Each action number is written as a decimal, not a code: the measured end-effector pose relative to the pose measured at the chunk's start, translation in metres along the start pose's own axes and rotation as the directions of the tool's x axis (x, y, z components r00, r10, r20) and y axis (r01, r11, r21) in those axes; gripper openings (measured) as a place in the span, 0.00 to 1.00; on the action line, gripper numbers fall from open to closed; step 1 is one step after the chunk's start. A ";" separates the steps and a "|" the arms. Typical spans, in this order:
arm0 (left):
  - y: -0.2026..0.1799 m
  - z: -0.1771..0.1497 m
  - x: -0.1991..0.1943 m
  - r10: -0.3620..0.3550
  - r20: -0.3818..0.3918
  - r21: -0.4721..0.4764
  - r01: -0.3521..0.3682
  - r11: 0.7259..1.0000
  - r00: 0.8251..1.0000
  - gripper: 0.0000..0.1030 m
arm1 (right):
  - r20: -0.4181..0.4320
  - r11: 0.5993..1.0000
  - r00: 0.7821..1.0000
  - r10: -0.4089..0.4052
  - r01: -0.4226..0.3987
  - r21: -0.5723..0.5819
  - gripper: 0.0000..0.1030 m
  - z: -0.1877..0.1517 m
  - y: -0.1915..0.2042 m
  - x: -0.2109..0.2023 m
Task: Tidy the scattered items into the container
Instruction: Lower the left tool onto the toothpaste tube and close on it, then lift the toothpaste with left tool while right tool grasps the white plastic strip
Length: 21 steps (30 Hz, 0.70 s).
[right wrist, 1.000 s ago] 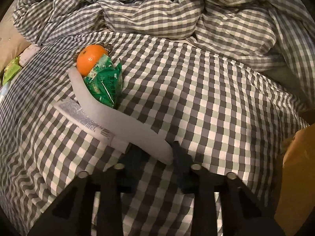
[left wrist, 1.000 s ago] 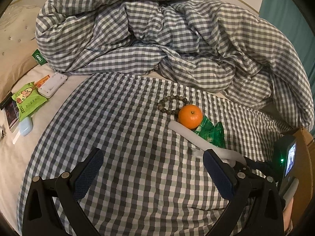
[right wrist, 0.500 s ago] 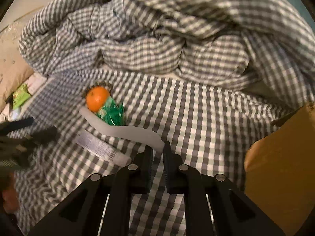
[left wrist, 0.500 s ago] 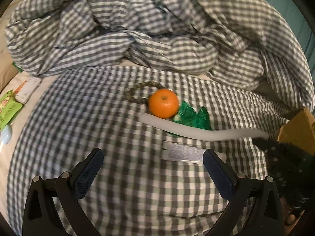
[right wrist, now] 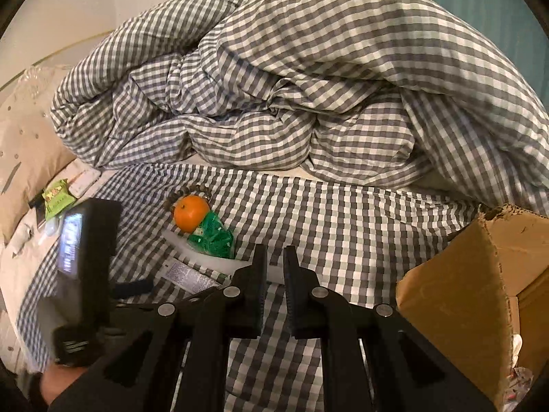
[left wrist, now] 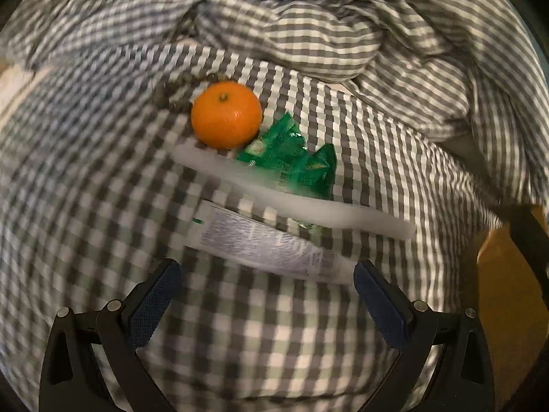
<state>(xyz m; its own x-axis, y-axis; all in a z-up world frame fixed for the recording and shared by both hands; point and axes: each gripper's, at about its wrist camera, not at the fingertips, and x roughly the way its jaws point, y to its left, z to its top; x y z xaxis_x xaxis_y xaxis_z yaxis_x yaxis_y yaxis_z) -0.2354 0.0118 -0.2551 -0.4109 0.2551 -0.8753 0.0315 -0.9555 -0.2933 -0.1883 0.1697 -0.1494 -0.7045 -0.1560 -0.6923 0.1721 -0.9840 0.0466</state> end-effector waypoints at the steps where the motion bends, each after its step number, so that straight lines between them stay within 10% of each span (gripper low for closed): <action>1: -0.003 0.000 0.003 0.009 -0.002 -0.017 -0.009 1.000 1.000 1.00 | 0.000 1.000 1.000 0.001 -0.001 0.000 0.09 0.000 -0.001 0.000; 11: -0.026 0.001 0.024 0.118 0.036 0.020 -0.119 0.993 0.992 0.89 | -0.016 1.000 1.000 0.020 -0.019 0.023 0.09 -0.005 -0.012 0.001; 15: -0.031 0.000 0.021 0.102 0.054 0.071 -0.106 0.992 0.993 0.53 | -0.010 0.999 1.000 0.018 -0.018 0.036 0.17 -0.006 -0.015 0.000; 16: -0.031 0.000 0.020 0.090 0.054 0.078 -0.094 0.993 0.995 0.42 | -0.009 0.999 1.000 0.017 -0.017 0.043 0.32 -0.007 -0.016 0.000; 18: -0.027 0.002 0.017 0.036 0.045 0.075 -0.040 0.996 0.998 0.29 | -0.003 0.998 1.000 0.017 -0.016 0.053 0.53 -0.007 -0.017 -0.001; 21: -0.023 0.002 0.012 0.001 0.042 0.087 -0.005 0.996 0.999 0.20 | -0.001 0.999 1.000 0.015 -0.015 0.053 0.56 -0.007 -0.016 -0.002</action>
<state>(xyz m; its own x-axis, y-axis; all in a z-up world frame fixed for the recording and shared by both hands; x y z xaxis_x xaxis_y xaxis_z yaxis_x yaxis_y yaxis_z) -0.2427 0.0366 -0.2586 -0.4491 0.2477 -0.8585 -0.0460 -0.9659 -0.2547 -0.1845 0.1865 -0.1538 -0.7013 -0.1707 -0.6921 0.1461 -0.9847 0.0948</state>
